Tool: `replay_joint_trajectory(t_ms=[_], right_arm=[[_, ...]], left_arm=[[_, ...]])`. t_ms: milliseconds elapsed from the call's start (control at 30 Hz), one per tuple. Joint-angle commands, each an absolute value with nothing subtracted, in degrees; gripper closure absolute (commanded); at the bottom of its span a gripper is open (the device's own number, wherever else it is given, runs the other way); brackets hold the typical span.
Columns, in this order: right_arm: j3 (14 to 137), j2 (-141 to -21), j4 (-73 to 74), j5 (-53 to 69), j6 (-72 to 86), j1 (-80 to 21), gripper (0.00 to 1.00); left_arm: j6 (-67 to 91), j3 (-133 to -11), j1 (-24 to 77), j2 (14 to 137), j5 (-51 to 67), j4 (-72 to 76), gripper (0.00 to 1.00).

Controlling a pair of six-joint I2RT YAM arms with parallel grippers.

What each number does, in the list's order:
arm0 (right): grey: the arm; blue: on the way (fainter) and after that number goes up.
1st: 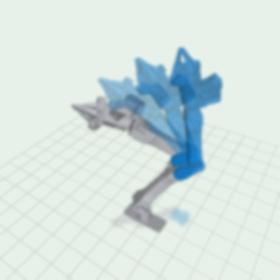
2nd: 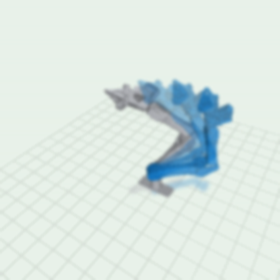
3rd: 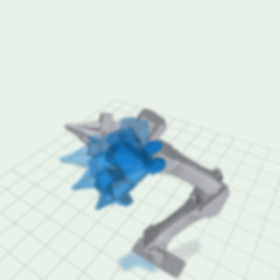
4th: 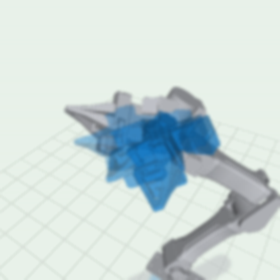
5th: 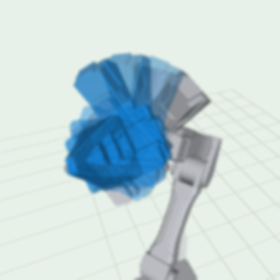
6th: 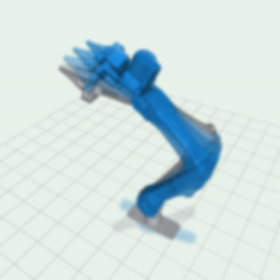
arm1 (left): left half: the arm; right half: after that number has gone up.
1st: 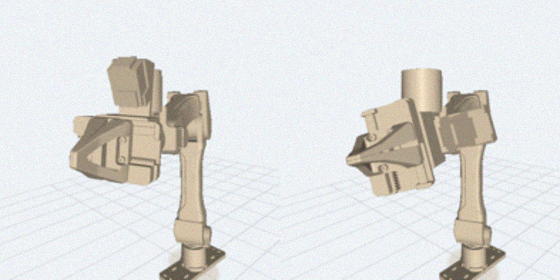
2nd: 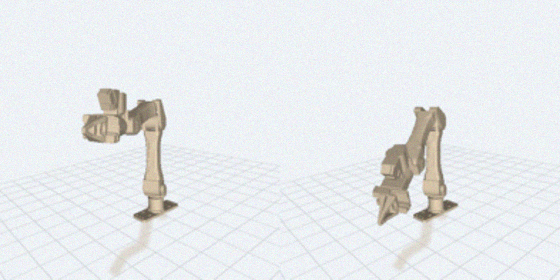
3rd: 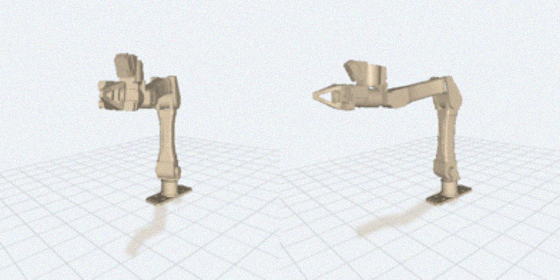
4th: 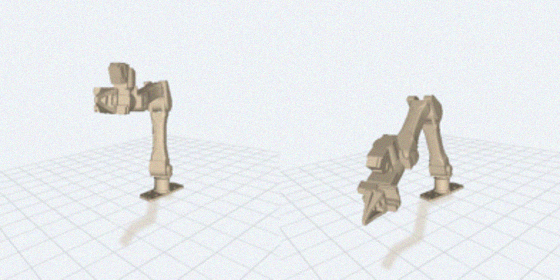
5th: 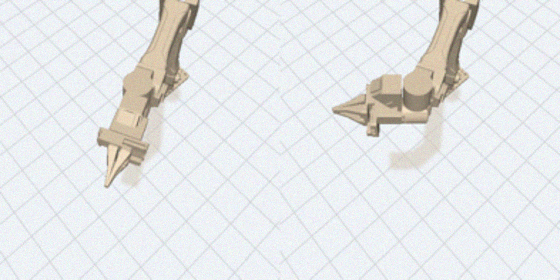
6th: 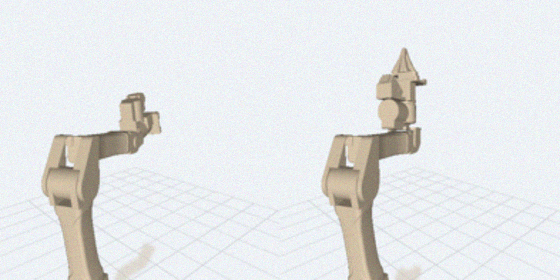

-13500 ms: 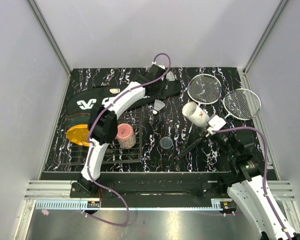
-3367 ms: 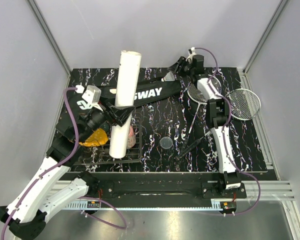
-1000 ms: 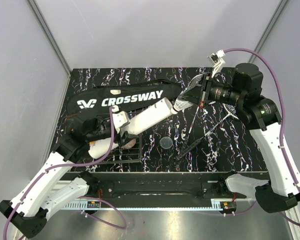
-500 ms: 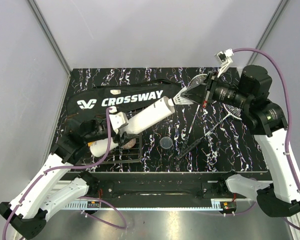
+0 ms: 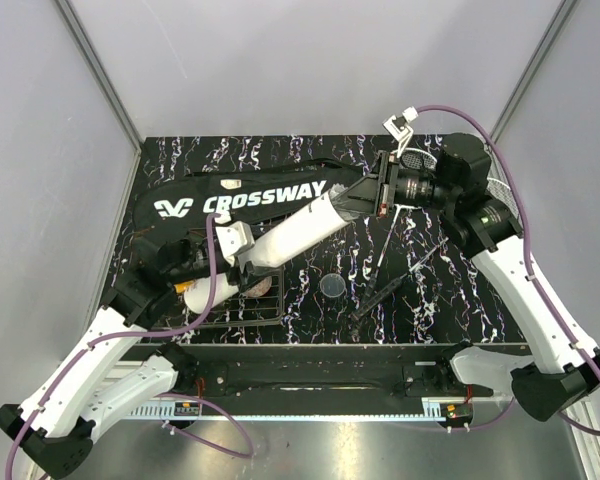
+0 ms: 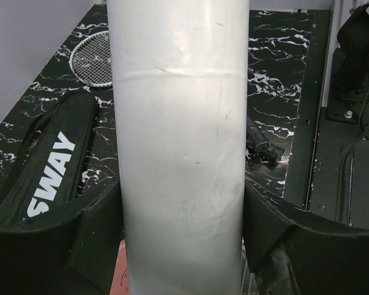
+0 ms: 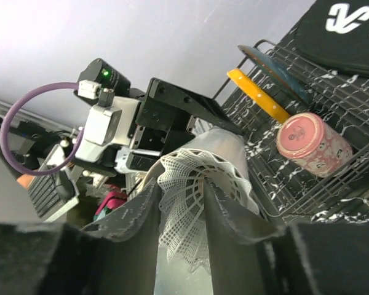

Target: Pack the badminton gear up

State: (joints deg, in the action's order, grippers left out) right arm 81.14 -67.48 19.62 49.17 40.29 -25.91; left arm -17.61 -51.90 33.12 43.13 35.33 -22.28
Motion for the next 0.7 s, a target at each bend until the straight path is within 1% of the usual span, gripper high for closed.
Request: replay_joint_trajectory(t_ms=[0, 67, 200, 300, 333, 400, 433, 467, 500, 533, 567, 633, 667], right_arm=[[81.1, -66.5, 11.5, 54.3, 43.9, -26.5, 0.54], [81.1, -64.7, 11.8, 54.3, 42.6, -26.2, 0.45], [82.5, -62.6, 14.6, 54.3, 40.6, -25.3, 0.34], [85.2, -62.2, 19.8, 54.0, 37.0, -24.9, 0.32], [86.3, -62.4, 23.6, 52.1, 35.8, -24.9, 0.31], [88.9, -62.7, 26.6, 50.2, 32.4, -24.8, 0.30], [90.2, -63.4, 30.9, 47.6, 31.1, -24.8, 0.31], [91.7, -63.8, 33.9, 45.3, 27.1, -24.9, 0.31], [94.5, -64.8, 37.1, 42.5, 25.0, -24.9, 0.34], [95.9, -65.5, 42.9, 36.4, 23.0, -24.9, 0.42], [97.0, -66.1, 45.2, 34.7, 19.6, -24.9, 0.44], [99.0, -68.2, 48.9, 34.5, 17.2, -24.9, 0.45], [99.1, -68.9, 49.5, 34.7, 15.6, -24.9, 0.43]], left_arm=[[-15.7, -51.9, 33.2, 42.5, 37.8, -14.0, 0.97], [-15.6, -51.8, 33.2, 42.3, 37.5, -14.0, 0.97], [-16.0, -51.1, 33.2, 41.3, 36.8, -14.2, 0.97], [-16.3, -50.8, 33.2, 40.8, 36.5, -14.9, 0.98], [-16.4, -50.8, 33.1, 40.6, 36.5, -15.0, 0.97], [-16.5, -50.6, 33.2, 40.4, 36.6, -15.2, 0.98], [-16.5, -50.5, 33.2, 40.3, 36.7, -15.3, 0.98], [-16.6, -50.6, 33.1, 40.3, 36.7, -15.2, 0.98], [-16.6, -50.7, 33.1, 40.3, 36.7, -15.1, 0.98], [-16.6, -50.8, 33.2, 40.3, 36.8, -15.1, 0.98], [-16.5, -50.8, 33.1, 40.2, 36.9, -15.1, 0.98], [-16.6, -51.0, 33.2, 40.1, 37.2, -15.1, 0.98], [-16.7, -51.0, 33.2, 40.1, 37.3, -15.1, 0.98]])
